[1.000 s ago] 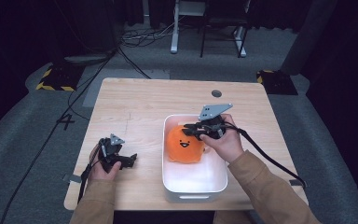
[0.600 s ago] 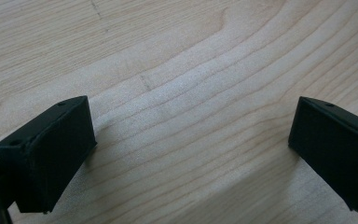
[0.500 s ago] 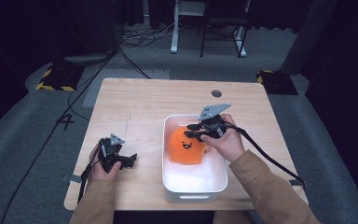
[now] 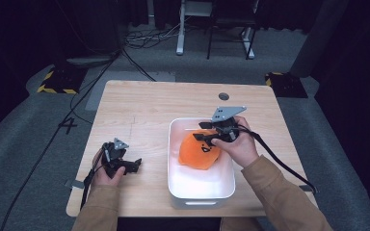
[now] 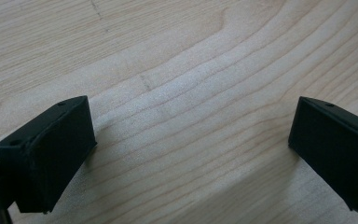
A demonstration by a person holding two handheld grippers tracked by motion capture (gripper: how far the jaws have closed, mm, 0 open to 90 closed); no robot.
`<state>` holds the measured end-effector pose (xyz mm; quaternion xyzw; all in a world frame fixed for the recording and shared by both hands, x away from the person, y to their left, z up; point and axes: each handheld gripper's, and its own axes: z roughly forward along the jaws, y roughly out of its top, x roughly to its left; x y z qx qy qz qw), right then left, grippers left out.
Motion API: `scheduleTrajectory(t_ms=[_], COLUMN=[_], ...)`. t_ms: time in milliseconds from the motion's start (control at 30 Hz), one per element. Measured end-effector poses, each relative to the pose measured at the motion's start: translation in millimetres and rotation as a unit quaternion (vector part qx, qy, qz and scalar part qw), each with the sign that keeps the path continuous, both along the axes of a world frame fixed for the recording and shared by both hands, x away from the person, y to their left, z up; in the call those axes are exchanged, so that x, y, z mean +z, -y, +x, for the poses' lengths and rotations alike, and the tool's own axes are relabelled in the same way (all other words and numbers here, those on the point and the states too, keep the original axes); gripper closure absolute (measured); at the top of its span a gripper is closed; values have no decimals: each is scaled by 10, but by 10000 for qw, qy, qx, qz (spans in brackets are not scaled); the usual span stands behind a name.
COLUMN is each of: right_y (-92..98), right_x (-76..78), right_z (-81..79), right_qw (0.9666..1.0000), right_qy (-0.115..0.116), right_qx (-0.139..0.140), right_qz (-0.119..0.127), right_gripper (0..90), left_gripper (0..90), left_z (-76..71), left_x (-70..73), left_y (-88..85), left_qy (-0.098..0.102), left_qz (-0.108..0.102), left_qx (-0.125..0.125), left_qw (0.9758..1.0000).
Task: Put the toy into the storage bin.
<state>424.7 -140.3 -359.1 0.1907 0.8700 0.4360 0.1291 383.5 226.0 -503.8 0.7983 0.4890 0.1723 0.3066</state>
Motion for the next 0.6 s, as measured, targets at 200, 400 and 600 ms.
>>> scheduleTrajectory(t_ms=[200,400,600], right_y=[161,375,626], right_x=[194,313,418], right_z=[-60,-88,-101], right_qw=[9994,9983,9953], right_qy=[280,370,570], right_qx=[-141,-361,-768], right_qz=[156,280,147], right_gripper=[478,477,455], left_gripper=[6,5,5], left_z=[0,-1,0], left_x=[-1,1,-3], left_y=[1,-1,2], left_qy=[8,-4,20], left_qz=[2,5,-1], left_qx=[5,2,9], left_qw=[10000,10000,10000])
